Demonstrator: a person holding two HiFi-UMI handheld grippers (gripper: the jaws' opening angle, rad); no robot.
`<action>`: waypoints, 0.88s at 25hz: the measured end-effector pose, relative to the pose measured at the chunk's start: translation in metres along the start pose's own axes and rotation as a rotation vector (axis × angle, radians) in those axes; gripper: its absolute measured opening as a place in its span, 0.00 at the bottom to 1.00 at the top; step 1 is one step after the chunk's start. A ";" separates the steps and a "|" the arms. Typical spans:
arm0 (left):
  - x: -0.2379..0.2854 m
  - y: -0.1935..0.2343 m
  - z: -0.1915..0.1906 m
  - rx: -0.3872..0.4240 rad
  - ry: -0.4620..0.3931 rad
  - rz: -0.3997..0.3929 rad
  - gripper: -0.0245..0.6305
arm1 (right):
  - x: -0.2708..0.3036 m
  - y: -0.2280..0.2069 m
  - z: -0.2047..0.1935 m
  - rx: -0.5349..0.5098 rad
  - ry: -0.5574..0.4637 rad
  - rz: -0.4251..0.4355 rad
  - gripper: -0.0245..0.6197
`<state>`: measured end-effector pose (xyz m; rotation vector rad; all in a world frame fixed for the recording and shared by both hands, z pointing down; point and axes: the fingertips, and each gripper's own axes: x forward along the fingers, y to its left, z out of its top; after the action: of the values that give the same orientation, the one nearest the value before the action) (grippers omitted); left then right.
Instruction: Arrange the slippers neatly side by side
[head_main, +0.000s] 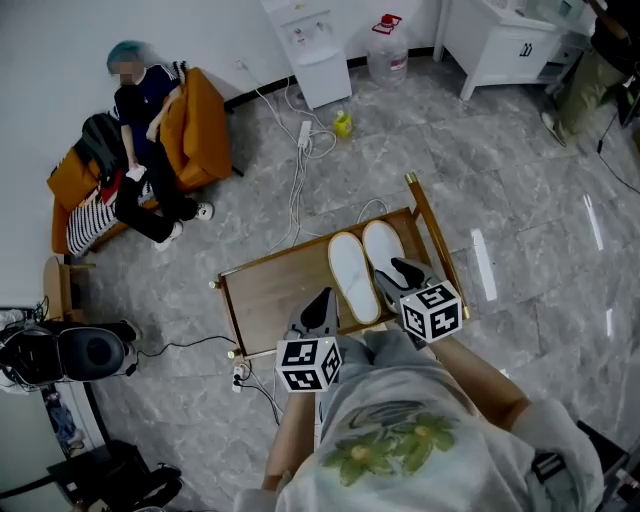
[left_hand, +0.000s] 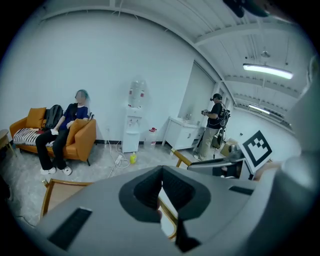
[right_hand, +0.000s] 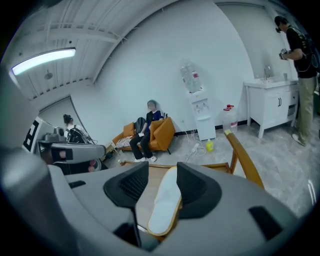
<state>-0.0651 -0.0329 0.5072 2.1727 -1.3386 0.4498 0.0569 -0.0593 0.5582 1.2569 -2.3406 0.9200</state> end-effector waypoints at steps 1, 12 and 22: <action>-0.001 -0.004 0.003 0.008 -0.003 -0.006 0.06 | -0.004 0.004 0.001 -0.011 -0.003 0.016 0.31; -0.007 -0.040 0.001 0.067 -0.002 -0.083 0.06 | -0.032 0.031 -0.009 -0.072 -0.028 0.071 0.08; -0.003 -0.052 0.000 0.088 0.008 -0.121 0.06 | -0.050 0.050 0.008 -0.127 -0.121 0.136 0.05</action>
<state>-0.0199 -0.0127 0.4913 2.3060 -1.1956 0.4775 0.0439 -0.0136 0.5050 1.1443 -2.5619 0.7398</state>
